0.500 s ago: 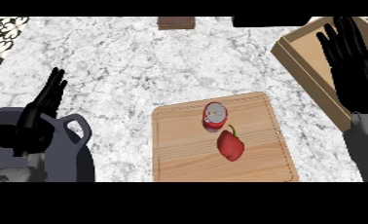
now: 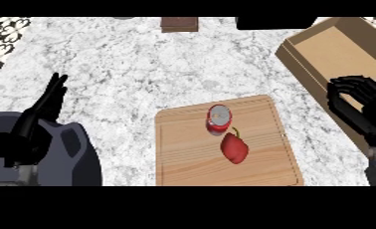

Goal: Pick the can from the cutting board and place it in the cardboard box

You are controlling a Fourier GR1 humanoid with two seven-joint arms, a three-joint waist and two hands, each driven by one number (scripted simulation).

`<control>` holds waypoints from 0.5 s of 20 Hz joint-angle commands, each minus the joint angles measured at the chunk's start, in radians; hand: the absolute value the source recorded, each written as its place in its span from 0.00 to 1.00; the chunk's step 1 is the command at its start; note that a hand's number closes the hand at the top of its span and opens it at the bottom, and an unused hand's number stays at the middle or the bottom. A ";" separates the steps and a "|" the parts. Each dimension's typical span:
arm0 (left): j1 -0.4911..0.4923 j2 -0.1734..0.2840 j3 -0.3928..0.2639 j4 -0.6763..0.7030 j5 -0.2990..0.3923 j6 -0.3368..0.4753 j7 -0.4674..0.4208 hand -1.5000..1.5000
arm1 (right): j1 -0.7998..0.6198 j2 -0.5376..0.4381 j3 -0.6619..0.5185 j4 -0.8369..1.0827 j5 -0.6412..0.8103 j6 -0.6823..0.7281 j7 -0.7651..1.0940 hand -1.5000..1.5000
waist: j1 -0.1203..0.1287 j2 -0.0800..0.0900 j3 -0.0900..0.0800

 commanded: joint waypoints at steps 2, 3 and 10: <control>-0.032 -0.068 -0.005 -0.064 0.067 0.059 0.112 0.50 | 0.111 0.039 0.070 -0.037 0.195 -0.161 -0.103 0.00 | -0.003 -0.003 -0.020; -0.088 -0.117 -0.050 -0.006 0.025 0.100 0.094 0.50 | 0.074 0.001 0.063 -0.040 0.193 -0.122 -0.094 0.00 | -0.012 0.002 -0.021; -0.037 -0.069 -0.056 -0.051 0.052 0.114 0.078 0.50 | 0.069 -0.256 0.199 -0.226 0.302 0.090 0.172 0.00 | -0.003 -0.003 -0.026</control>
